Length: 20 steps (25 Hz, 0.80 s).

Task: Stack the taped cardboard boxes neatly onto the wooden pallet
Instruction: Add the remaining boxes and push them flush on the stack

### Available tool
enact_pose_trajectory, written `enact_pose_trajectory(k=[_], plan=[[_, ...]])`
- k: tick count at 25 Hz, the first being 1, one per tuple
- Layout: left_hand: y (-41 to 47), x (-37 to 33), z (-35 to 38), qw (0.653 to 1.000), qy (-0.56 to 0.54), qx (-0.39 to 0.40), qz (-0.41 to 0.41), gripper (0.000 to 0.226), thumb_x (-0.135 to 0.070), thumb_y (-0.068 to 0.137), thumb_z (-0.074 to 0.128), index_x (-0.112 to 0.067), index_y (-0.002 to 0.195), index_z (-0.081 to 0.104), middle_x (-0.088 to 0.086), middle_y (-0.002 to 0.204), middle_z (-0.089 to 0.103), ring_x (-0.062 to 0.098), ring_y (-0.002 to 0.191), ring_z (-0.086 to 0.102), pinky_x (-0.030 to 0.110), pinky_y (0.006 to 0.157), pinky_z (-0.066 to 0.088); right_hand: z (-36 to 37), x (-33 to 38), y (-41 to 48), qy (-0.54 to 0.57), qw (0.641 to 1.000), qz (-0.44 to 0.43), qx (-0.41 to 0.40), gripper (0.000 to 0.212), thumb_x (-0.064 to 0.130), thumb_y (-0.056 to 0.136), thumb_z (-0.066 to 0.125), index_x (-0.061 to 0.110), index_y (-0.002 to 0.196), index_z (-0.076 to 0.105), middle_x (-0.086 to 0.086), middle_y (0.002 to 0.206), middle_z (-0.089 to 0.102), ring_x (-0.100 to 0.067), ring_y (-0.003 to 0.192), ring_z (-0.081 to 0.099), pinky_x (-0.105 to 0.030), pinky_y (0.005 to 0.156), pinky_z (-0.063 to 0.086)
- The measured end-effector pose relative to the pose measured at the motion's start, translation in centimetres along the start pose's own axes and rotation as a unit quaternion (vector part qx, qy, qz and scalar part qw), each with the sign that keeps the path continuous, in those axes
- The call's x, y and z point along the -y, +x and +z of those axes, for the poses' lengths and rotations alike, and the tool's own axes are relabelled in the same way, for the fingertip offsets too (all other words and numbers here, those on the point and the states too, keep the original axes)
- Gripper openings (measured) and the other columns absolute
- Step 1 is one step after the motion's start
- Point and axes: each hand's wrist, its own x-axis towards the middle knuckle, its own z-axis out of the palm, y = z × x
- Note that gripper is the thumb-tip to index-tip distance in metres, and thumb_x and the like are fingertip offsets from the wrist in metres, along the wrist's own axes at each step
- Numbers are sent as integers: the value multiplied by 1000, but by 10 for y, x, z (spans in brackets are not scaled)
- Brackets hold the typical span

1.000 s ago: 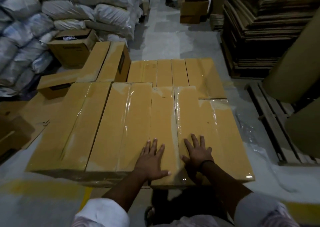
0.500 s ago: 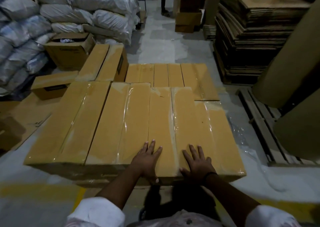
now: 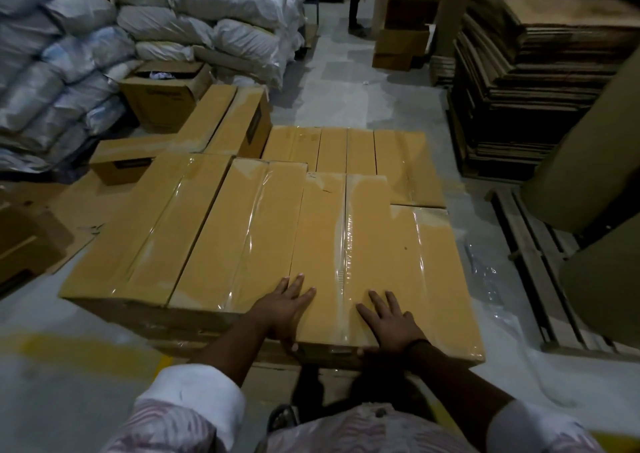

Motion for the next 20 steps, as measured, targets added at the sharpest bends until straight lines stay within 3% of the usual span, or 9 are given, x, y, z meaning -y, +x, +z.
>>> enact_pose_trajectory(k=[5,10,20], plan=[[0,-2,-5,1000,13,-2,-4,130,-47,75,85,-40,161,-12,-2,167,-28,37,155,-17,59,122,18,-1,-4,3,7,1000,-9,-22,98,68,84,61,36,158,4,0,167,-16,-38,152,-15,-62,113,25],[7,0,-9,999,24,-34,-13,115,-45,81,80,-44,161,-3,-7,170,-17,37,154,2,55,116,35,-12,-7,14,11,999,0,-40,89,62,88,61,35,157,12,3,168,-8,-35,153,-7,-60,113,27],[4,0,-6,999,27,-18,12,103,-40,91,72,-38,163,-1,-1,170,-18,40,154,1,52,118,29,-5,-4,16,4,999,5,-45,80,61,93,53,35,157,14,2,168,-6,-34,153,-6,-59,111,28]])
